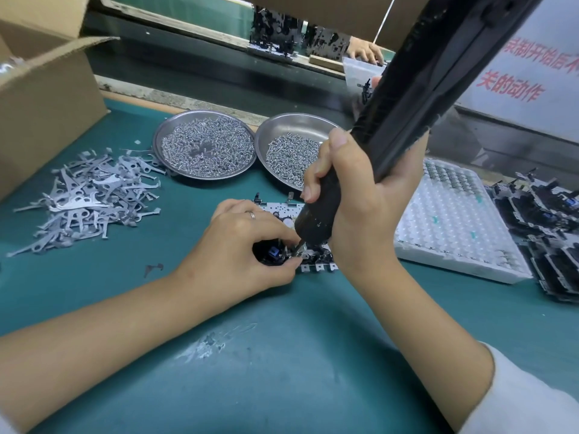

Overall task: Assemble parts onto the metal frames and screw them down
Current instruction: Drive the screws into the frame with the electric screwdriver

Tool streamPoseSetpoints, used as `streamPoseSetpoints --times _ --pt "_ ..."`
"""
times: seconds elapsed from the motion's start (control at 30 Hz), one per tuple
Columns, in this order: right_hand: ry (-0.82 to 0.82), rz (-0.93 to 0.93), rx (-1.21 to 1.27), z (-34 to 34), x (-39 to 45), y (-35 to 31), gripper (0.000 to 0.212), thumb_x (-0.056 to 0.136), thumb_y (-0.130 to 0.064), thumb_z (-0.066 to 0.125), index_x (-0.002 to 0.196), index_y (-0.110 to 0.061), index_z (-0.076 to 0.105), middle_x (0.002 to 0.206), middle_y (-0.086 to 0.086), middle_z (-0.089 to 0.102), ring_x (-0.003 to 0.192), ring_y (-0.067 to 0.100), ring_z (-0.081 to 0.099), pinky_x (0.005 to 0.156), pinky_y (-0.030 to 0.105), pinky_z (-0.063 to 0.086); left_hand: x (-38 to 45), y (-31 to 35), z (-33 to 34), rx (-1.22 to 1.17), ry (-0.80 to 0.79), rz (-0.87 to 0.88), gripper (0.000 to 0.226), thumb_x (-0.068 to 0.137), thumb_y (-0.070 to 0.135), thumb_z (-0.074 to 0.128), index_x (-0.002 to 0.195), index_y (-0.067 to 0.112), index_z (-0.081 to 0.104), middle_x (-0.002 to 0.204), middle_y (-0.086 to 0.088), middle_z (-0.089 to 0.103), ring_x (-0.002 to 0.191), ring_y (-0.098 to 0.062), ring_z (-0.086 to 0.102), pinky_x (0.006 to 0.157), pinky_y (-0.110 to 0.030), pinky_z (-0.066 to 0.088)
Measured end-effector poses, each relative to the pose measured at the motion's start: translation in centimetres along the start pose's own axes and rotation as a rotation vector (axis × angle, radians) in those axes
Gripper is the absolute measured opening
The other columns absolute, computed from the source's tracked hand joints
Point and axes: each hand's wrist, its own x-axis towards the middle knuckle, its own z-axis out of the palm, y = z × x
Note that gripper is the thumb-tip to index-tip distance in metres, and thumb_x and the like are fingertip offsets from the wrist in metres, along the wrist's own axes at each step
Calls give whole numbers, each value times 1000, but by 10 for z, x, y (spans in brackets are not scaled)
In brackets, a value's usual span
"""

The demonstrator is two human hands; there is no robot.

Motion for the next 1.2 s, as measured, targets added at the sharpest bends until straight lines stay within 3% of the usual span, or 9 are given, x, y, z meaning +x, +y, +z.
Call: streamPoseSetpoints --times 0.2,0.37,0.53,0.83,0.97,1.03,1.13,1.2 --pt "-6 -14 -9 -1 -1 1 25 83 3 51 89 -15 36 53 7 44 36 21 42 43 25 37 0 1 0 -18 -7 -15 24 63 33 73 81 18 77 79 13 70 77 -5 46 87 -34 37" --pt "-1 0 3 -4 1 0 25 83 0 55 90 -14 35 53 7 45 36 21 43 44 26 38 0 2 0 -15 6 -13 21 62 31 74 80 20 77 78 14 70 78 -12 55 87 -37 39" --pt "27 -72 29 -11 10 -1 25 82 -8 57 97 -14 38 52 1 47 35 19 44 44 26 40 0 1 0 -32 1 -18 21 63 31 75 83 26 76 78 16 70 79 -4 49 90 -33 37" --pt "-14 64 -62 -15 10 7 24 85 -2 55 91 -16 35 59 8 46 38 20 44 43 24 38 -1 0 0 7 -5 -15 21 64 33 74 84 27 76 77 15 70 80 -11 55 91 -38 38" --pt "3 32 -114 -21 6 5 35 87 -12 62 111 -7 38 71 4 54 55 19 56 56 30 48 0 1 -2 13 -20 -6 26 65 36 74 89 27 75 81 15 70 82 -11 59 96 -42 37" --pt "105 -2 -139 -29 -1 5 44 85 -23 59 122 -12 38 84 -4 54 75 12 57 70 27 48 2 3 -5 -72 -17 -29 33 67 44 72 95 27 73 82 15 70 80 -6 60 95 -35 39" --pt "328 -96 -326 -41 -19 8 19 87 -22 52 104 -24 46 86 -8 48 79 3 49 74 21 41 7 0 -11 -302 124 -162 27 78 42 64 100 28 70 84 16 69 77 -1 62 78 -17 46" --pt "131 -81 -564 -44 -37 11 12 88 -18 53 99 -22 52 87 -6 53 82 4 51 76 19 40 11 -6 -14 -354 234 -235 25 85 38 54 102 27 68 90 11 70 83 0 62 79 -16 47"
